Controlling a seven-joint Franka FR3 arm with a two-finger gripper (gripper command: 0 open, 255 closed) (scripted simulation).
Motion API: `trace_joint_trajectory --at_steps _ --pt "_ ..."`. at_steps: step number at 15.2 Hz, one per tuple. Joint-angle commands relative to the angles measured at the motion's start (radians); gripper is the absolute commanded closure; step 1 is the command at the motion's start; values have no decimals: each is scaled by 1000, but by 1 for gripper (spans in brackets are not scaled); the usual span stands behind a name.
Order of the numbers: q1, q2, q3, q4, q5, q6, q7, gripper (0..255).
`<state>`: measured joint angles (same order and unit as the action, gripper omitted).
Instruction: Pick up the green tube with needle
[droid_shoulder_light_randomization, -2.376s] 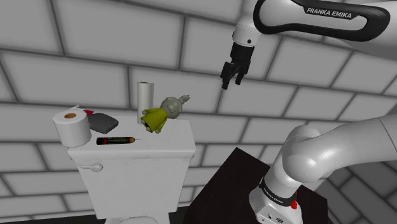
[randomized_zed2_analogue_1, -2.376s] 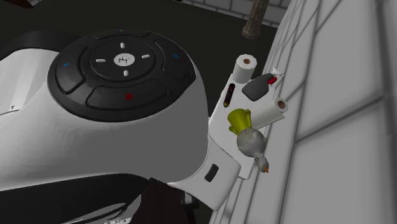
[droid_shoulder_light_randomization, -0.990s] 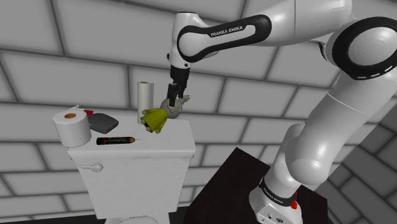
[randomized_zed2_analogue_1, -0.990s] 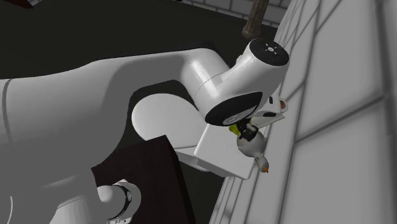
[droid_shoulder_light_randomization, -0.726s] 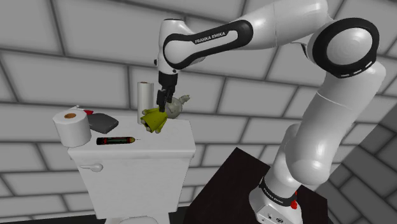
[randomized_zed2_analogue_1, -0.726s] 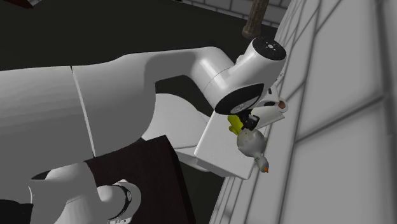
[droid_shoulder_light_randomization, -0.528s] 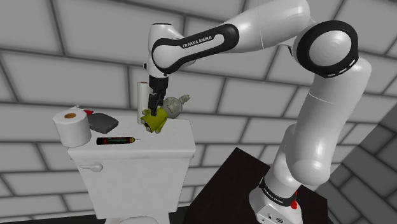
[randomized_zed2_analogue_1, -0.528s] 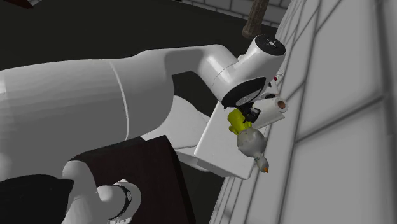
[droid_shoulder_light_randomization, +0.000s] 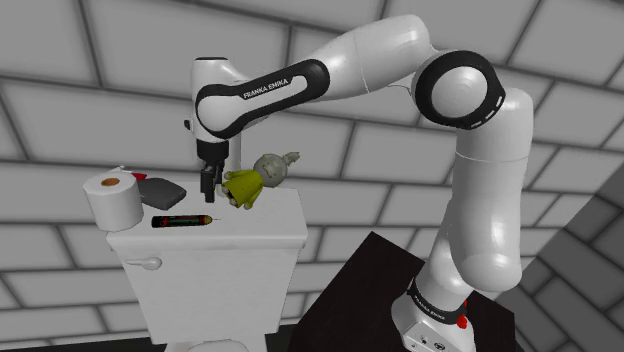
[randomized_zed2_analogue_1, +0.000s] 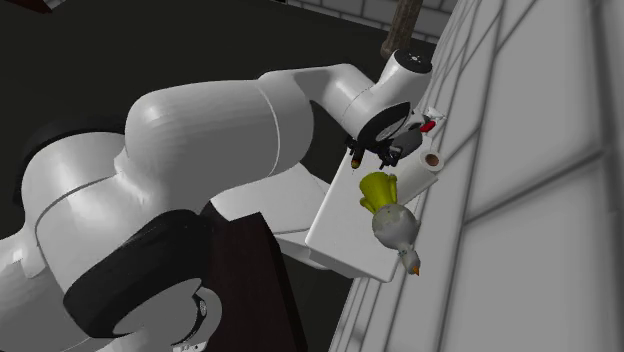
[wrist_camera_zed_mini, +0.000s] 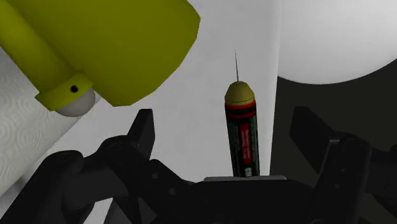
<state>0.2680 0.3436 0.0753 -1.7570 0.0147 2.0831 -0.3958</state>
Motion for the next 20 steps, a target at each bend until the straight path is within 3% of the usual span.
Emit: trace_joint_trajectory --at_steps 1,5,15,16,20 --pt "14 65 15 57 -5 3 -24 0" --pt "46 188 44 182 -21 -6 -67 0" --pt "50 241 42 157 -26 71 -70 0" --pt "49 239 42 155 -25 72 -70 255" --pt "48 242 41 162 -25 68 -72 255"
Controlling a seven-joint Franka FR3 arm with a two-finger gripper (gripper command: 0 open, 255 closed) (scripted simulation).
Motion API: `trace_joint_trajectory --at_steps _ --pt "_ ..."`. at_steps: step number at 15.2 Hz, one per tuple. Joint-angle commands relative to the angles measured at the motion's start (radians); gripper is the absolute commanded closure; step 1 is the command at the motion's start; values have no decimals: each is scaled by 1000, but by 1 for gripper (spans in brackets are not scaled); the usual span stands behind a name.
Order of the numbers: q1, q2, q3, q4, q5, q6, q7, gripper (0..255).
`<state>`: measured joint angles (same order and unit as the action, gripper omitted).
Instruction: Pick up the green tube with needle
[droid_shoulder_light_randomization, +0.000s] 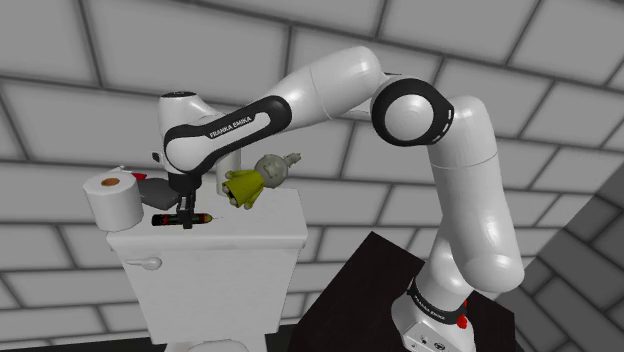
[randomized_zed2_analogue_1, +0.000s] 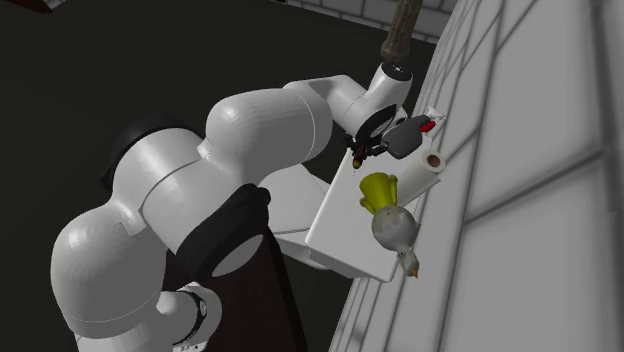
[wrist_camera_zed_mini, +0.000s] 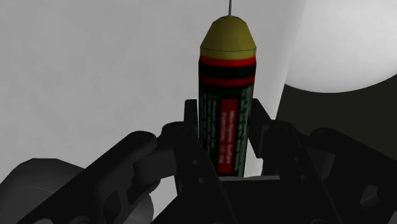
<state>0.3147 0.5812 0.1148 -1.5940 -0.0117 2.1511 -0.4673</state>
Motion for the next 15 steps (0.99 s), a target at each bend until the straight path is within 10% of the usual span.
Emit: trace_joint_trajectory --at_steps 1,15 --pt "1 5 2 -1 1 1 -1 255" --pt "0 -58 6 37 6 -100 3 255"
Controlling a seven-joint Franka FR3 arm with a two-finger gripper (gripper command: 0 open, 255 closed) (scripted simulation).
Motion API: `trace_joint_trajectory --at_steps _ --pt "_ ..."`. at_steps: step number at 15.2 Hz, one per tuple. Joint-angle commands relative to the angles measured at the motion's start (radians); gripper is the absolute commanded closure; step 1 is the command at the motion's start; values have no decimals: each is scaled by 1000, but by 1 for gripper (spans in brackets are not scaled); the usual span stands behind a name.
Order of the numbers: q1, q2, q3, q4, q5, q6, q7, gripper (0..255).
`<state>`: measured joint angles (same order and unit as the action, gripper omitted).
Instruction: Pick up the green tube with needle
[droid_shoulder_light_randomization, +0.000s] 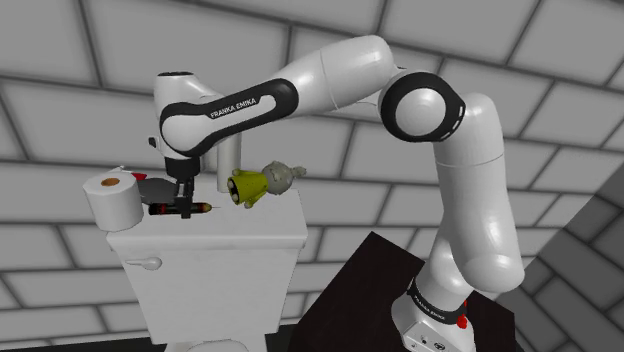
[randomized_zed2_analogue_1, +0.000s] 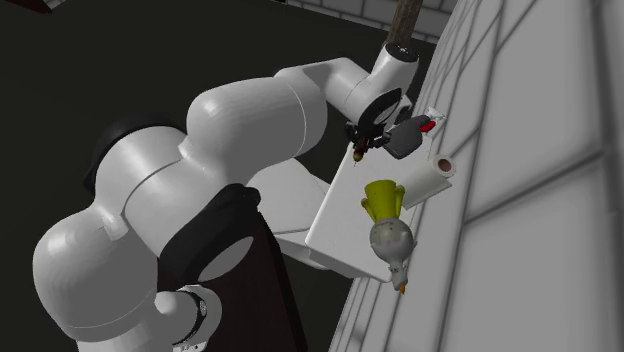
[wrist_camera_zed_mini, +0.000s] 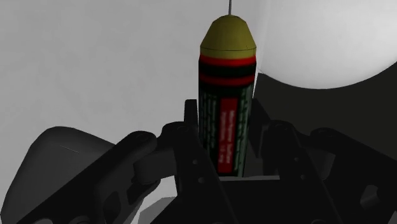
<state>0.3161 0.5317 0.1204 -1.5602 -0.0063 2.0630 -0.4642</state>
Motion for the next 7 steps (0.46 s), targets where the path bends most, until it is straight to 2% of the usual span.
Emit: trace_joint_trajectory --at_steps 1,7 --pt "-1 -14 1 9 1 -23 0 255" --pt "-2 -34 2 35 3 -69 0 255"
